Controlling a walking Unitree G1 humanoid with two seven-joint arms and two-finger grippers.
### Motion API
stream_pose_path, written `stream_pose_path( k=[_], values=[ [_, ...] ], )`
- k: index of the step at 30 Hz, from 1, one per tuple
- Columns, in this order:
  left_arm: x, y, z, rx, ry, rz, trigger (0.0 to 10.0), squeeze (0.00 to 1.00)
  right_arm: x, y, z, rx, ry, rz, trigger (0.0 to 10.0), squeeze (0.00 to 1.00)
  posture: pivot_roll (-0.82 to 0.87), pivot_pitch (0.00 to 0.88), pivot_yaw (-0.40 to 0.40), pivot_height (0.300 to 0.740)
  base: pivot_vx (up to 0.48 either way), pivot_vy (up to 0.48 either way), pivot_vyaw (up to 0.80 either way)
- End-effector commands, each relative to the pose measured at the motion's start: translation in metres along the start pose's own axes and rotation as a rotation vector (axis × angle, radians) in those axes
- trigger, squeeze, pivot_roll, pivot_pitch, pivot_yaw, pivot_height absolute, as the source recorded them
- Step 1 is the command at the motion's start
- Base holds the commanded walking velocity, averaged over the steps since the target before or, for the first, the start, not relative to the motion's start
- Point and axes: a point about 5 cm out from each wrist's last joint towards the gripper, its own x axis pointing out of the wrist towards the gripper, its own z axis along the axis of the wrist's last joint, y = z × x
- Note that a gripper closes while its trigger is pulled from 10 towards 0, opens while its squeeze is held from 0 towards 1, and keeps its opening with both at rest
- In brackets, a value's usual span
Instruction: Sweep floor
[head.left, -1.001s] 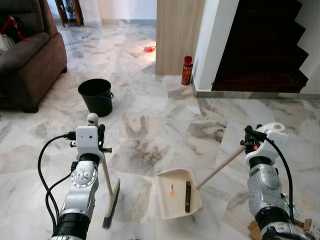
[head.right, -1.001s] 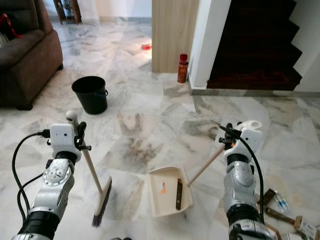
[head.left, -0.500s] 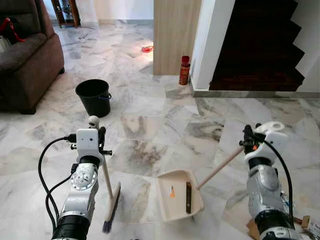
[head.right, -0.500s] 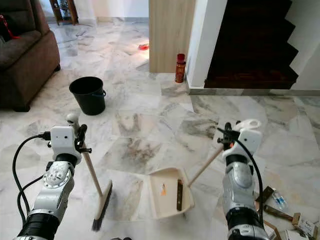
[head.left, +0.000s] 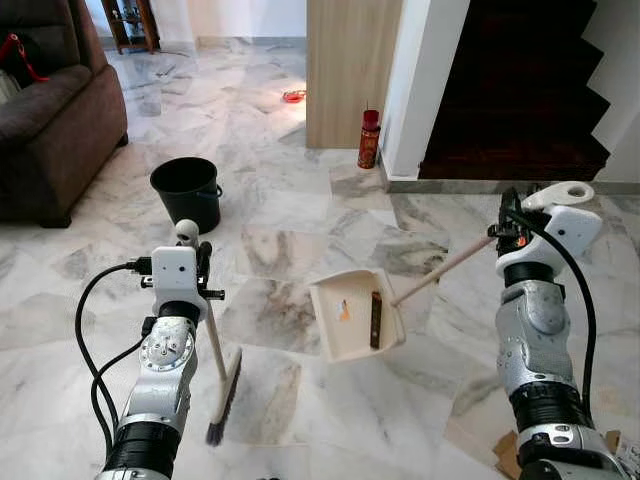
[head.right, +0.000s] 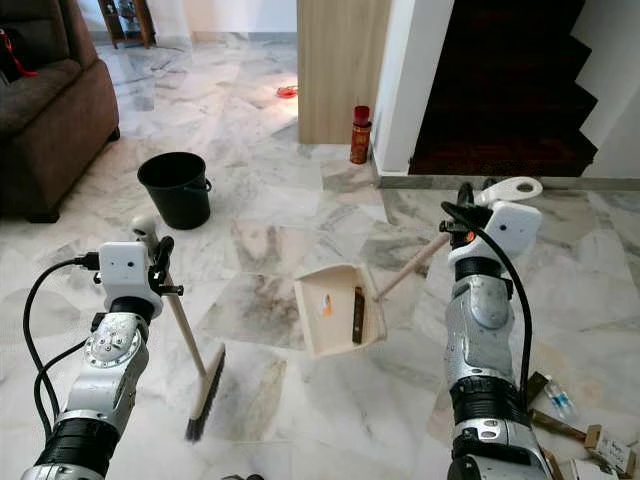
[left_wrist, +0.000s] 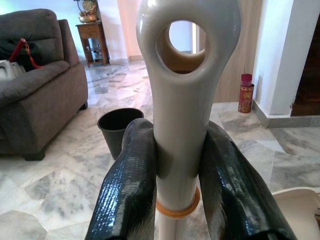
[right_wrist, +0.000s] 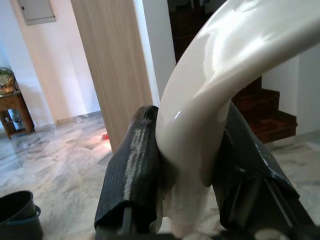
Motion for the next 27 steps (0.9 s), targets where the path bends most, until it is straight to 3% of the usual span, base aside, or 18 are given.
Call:
stream_pose_path(
  k=[1, 12, 27],
  values=[
    [0.006, 0.000, 0.016, 0.017, -0.073, -0.001, 10.0, 0.00, 0.004, 0.002, 0.009, 0.009, -0.037, 0.000, 10.0, 0.00, -0.03, 0.000, 0.008, 0.740, 0.000, 0.000, 0.00],
    [0.004, -0.001, 0.015, 0.015, -0.064, -0.008, 10.0, 0.00, 0.002, -0.002, 0.000, 0.041, 0.031, -0.026, 10.0, 0.00, -0.02, 0.000, 0.004, 0.740, 0.000, 0.000, 0.00],
    [0.002, -0.001, 0.013, 0.012, -0.050, -0.001, 10.0, 0.00, 0.003, -0.004, -0.004, 0.057, 0.073, -0.039, 10.0, 0.00, -0.01, 0.000, -0.001, 0.740, 0.000, 0.333, 0.00]
  ],
)
